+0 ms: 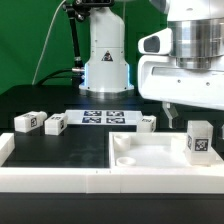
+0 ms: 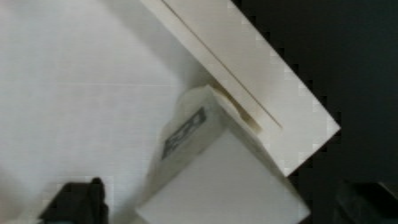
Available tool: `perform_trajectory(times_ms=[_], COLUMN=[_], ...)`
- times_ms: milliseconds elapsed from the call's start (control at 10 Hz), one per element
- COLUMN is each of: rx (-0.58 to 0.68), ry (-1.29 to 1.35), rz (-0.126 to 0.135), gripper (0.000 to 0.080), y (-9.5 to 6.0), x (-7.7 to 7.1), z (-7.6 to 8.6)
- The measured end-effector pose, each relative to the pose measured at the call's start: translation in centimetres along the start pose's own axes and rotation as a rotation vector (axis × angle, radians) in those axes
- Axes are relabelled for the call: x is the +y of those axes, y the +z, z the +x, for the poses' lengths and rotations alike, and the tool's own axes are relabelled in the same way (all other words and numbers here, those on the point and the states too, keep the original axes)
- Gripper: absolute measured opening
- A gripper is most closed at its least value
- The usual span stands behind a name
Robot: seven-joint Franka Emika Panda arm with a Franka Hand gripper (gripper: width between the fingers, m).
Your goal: Assemble one leg
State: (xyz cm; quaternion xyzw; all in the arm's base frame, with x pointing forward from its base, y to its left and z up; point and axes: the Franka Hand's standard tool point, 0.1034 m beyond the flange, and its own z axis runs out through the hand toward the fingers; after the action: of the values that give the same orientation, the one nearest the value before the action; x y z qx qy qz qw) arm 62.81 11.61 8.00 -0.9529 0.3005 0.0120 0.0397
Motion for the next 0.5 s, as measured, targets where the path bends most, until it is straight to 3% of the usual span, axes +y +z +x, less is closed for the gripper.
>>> perform_trajectory(times_ms=[200, 500], rx=[0.024, 0.024], ry=[-0.243, -0.518], rz=[-0.03, -0.042], gripper=[0.0649, 0.0649], y=[0.09, 0.1], x=[-0.32, -0.36], z=[-0.2, -0.26])
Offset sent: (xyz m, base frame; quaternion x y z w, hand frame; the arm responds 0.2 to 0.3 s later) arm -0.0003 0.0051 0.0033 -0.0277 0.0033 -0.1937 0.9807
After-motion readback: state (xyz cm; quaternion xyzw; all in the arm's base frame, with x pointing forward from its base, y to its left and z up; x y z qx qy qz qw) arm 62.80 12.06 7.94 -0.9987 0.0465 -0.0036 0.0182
